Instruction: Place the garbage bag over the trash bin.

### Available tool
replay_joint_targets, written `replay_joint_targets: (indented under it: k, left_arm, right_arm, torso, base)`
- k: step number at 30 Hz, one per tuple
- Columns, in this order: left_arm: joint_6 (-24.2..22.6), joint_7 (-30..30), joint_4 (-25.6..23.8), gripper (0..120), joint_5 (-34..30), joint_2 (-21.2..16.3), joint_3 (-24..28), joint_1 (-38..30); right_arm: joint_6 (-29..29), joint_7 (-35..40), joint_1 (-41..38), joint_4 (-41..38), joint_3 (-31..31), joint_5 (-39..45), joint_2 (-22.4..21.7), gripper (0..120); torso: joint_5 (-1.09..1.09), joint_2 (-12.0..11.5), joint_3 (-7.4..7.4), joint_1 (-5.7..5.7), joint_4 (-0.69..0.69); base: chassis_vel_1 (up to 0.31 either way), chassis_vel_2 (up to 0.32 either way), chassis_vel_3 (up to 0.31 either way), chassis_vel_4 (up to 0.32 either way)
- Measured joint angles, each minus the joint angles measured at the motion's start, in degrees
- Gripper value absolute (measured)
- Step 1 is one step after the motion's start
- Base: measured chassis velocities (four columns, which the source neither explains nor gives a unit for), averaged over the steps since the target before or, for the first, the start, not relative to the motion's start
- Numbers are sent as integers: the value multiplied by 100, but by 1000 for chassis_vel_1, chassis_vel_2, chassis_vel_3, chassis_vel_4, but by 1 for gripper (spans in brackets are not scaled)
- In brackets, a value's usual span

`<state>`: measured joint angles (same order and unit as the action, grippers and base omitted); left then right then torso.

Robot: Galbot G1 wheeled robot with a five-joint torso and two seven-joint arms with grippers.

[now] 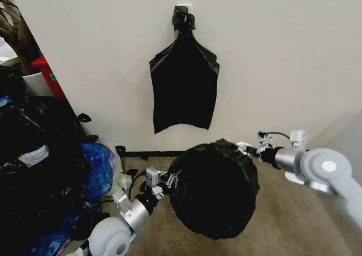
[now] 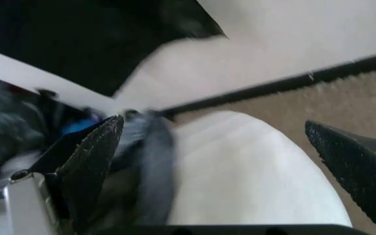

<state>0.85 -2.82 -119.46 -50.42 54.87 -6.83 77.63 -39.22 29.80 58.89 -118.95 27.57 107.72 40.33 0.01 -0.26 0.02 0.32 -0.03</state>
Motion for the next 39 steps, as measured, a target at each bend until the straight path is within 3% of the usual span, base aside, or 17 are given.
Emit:
replay_joint_targets:
  k: [4, 9, 13, 14, 16, 18, 20, 24, 29, 39]
  left_arm:
    - [-135, 211, 60, 1, -311, 34, -14, -25]
    - [-415, 1048, 92, 1, -956, 141, -18, -96]
    - [-805, 2215, 13, 1, -1676, 184, -6, -240]
    - [-805, 2215, 13, 1, -1676, 184, -6, -240]
    - [-916, 2558, 15, 1, -2119, 201, -45, -331]
    - [-970, 2891, 85, 1, -2669, 249, -103, -464]
    - [-974, 3102, 133, 1, -3102, 275, -136, -565]
    - [-972, 3330, 146, 1, -3628, 280, -204, -688]
    - [-959, 3599, 247, 1, -4368, 276, -346, -948]
    - [-960, 3677, 342, 1, -4759, 285, -421, -1143]
  right_arm:
    - [95, -113, 94, -156, 192, 118, 22, 100]
    - [260, -712, 372, -376, 413, -386, 108, 100]
    - [566, -2516, 1412, -389, 839, -2082, 159, 100]
    - [566, -2516, 1412, -389, 839, -2082, 159, 100]
    - [795, -3310, 1777, -237, 952, -2727, 210, 100]
    - [1475, -4297, 2218, 4, 920, -3576, 291, 100]
    - [1730, -4908, 2495, 170, 895, -4059, 418, 100]
    - [1807, -5062, 2782, 213, 868, -4169, 645, 100]
    - [1770, -4665, 3334, -26, 880, -3889, 1173, 100]
    - [1496, -3751, 3363, -293, 793, -3069, 1741, 100]
  torso:
    - [0, 0, 0, 0, 0]
    - [0, 0, 0, 0, 3]
    - [2, 0, 0, 0, -4]
    - [2, 0, 0, 0, -4]
    - [1, 0, 0, 0, -3]
    - [1, 0, 0, 0, 0]
    - [0, 0, 0, 0, 0]
    - [0, 0, 0, 0, -2]
    - [-1, 0, 0, 0, 0]
    - [0, 0, 0, 0, 0]
  base:
    - [0, 0, 0, 0]
    - [0, 0, 0, 0]
    - [0, 0, 0, 0]
    - [0, 0, 0, 0]
    - [0, 0, 0, 0]
    - [0, 0, 0, 0]
    - [0, 0, 0, 0]
    - [0, 0, 0, 0]
    - [0, 0, 0, 0]
    - [0, 0, 0, 0]
